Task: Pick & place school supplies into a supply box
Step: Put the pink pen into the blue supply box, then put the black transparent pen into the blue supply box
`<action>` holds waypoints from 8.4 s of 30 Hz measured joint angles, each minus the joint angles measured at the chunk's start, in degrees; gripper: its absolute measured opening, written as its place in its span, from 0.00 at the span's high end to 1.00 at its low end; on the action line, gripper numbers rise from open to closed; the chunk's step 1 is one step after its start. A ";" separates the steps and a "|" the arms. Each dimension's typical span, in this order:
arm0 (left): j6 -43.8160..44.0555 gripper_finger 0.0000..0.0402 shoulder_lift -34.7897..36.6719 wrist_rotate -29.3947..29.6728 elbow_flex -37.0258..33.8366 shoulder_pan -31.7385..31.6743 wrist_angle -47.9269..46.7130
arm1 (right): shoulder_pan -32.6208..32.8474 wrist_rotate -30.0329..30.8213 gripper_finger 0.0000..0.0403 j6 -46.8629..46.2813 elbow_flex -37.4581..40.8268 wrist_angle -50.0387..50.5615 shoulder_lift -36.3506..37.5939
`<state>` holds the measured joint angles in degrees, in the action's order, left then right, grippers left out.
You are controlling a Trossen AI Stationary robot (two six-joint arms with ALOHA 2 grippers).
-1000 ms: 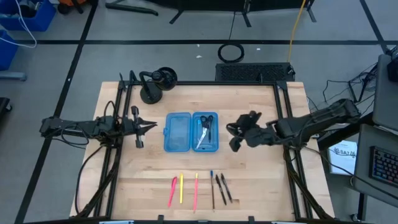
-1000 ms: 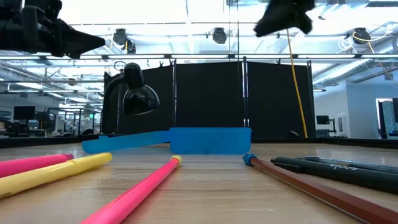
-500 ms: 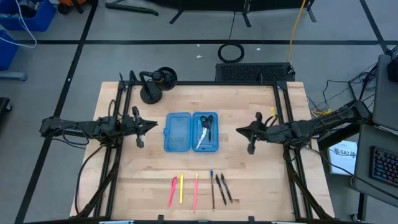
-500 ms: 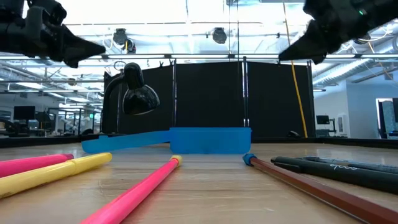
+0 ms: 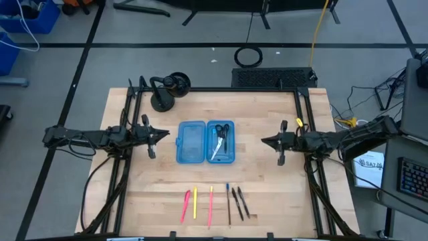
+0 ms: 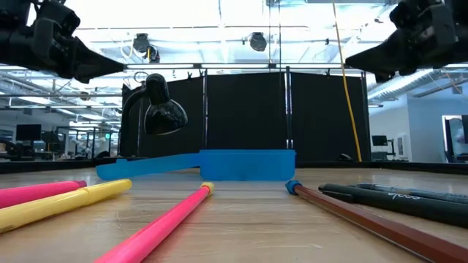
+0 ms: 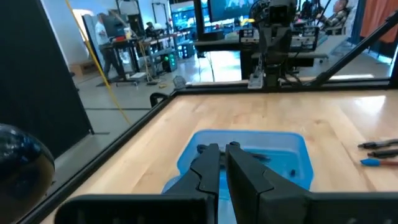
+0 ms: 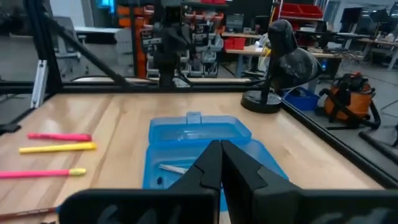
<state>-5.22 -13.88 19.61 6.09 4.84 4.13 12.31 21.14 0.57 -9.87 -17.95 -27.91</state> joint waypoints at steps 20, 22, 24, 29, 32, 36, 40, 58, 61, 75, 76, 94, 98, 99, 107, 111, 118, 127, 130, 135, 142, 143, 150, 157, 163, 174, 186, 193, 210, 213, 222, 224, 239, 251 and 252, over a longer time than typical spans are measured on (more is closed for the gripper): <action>32.62 0.99 -4.70 4.90 4.92 5.56 -18.62 | -3.01 8.68 1.00 16.84 8.75 -16.93 2.48; 38.74 0.99 -10.32 7.21 8.64 8.77 -20.31 | -3.01 8.70 1.00 18.49 8.75 -17.07 2.48; 43.51 0.99 -17.61 9.10 13.16 12.46 -22.36 | -3.01 8.70 1.00 19.92 8.77 -17.43 2.51; 60.57 0.99 -41.16 9.47 30.19 21.26 -34.29 | -3.01 8.68 1.00 21.09 8.81 -17.27 2.50; 79.61 1.00 -55.15 2.29 42.30 24.82 -48.81 | -2.99 7.48 1.00 19.92 8.81 -15.95 2.51; 94.13 1.00 -71.38 -6.70 57.46 30.14 -58.41 | -2.96 -0.19 1.00 19.72 8.83 -13.51 2.50; 103.61 0.99 -83.45 -8.49 71.86 34.29 -59.00 | -2.94 -5.89 1.00 18.90 8.86 -12.22 2.48; 125.32 0.96 -111.21 -6.97 99.45 39.86 -75.37 | -2.83 -28.41 1.00 16.75 8.88 -13.97 2.52; 122.72 0.89 -111.79 -7.98 99.45 40.00 -74.84 | -2.83 -30.26 1.00 16.64 8.88 -13.97 2.52; 115.89 0.53 -111.77 -12.08 99.44 36.22 -77.26 | -2.85 -30.25 1.00 16.63 8.90 -13.50 2.48; 115.09 0.53 -111.77 -12.20 99.36 35.89 -77.27 | -2.85 -30.25 1.00 16.62 8.90 -13.38 2.48; 113.32 0.63 -110.87 -21.57 82.32 34.51 -56.81 | -2.84 -30.22 1.00 16.40 8.90 -12.92 2.46; 115.27 0.67 -110.41 -22.74 78.88 34.54 -53.62 | -2.83 -30.22 1.00 16.38 8.90 -12.94 2.30; 115.88 0.69 -110.39 -23.05 78.53 34.53 -53.41 | -2.85 -30.22 1.00 16.38 8.90 -12.81 2.28; 115.39 0.94 -110.39 -23.67 78.93 34.16 -55.20 | -2.85 -30.22 1.00 14.94 8.90 -12.62 2.17; 115.61 0.94 -110.17 -20.39 80.46 34.76 -57.50 | -2.85 -30.22 1.00 14.87 8.90 -12.26 2.17; 120.76 0.95 -110.27 -7.79 89.65 36.77 -76.77 | -2.85 -30.22 1.00 14.86 8.90 -11.61 2.18; 121.17 0.94 -109.97 14.71 103.73 38.20 -81.75 | -2.85 -30.07 1.00 14.85 8.90 -11.41 2.17; 117.27 0.94 -109.92 16.12 107.81 35.97 -81.58 | -2.85 -30.07 1.00 14.31 8.90 -12.12 2.17; 108.29 0.94 -109.84 13.50 111.22 29.35 -81.69 | -2.85 -30.07 1.00 13.73 8.90 -13.28 2.17; 93.10 0.95 -109.80 16.81 111.54 16.85 -80.74 | -2.85 -30.07 1.00 13.60 8.90 -13.05 2.17; 90.40 0.95 -109.71 15.81 111.09 14.66 -79.73 | -2.84 -30.10 1.00 13.60 8.90 -13.06 2.19; 78.25 0.94 -109.69 6.82 106.31 2.39 -73.66 | -2.85 -30.14 1.00 13.88 8.90 -13.08 2.17; 72.71 0.95 -109.73 -2.43 97.89 -4.75 -60.23 | -2.85 -30.18 1.00 13.73 8.90 -12.84 2.19; 73.36 0.95 -109.73 -4.98 94.49 -6.71 -56.75 | -2.85 -30.19 1.00 13.62 8.90 -11.58 2.19; 79.64 0.95 -109.73 -7.11 94.40 -4.20 -61.47 | -2.85 -30.21 1.00 12.90 8.90 -10.42 2.17; 79.66 0.95 -109.73 -9.15 94.40 -7.40 -62.56 | -2.84 -30.22 1.00 11.94 8.90 -10.47 2.18; 80.08 0.95 -109.73 -10.98 92.41 -7.51 -62.51 | -2.83 -30.22 1.00 12.08 8.90 -10.47 2.19; 82.22 0.85 -109.73 -10.38 86.60 -7.45 -59.75 | -2.85 -30.21 1.00 15.54 8.90 -11.08 2.19; 82.24 0.81 -109.73 -10.66 86.60 -7.45 -59.50 | -2.85 -30.22 1.00 15.26 8.90 -10.93 2.19; 76.79 0.73 -109.73 -11.58 88.55 -7.45 -60.38 | -2.84 -30.22 1.00 15.11 8.90 -10.85 2.19; 73.34 0.73 -109.73 -11.62 91.46 -7.45 -62.03 | -2.84 -30.22 1.00 15.11 8.90 -10.41 2.18; 21.99 0.76 -97.38 10.25 110.54 6.44 -62.39 | -2.85 -30.27 1.00 13.65 8.90 -6.85 2.11; 3.00 0.99 -60.77 3.21 61.07 9.80 -21.87 | -2.85 -30.27 1.00 12.11 8.90 -5.20 2.11; 0.82 0.98 -58.00 0.95 55.93 9.49 -15.98 | -2.85 -30.26 1.00 11.95 8.90 -5.11 2.11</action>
<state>-4.41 -71.88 20.56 62.01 14.33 -11.85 9.45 -9.11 12.52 -0.97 -23.06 -25.80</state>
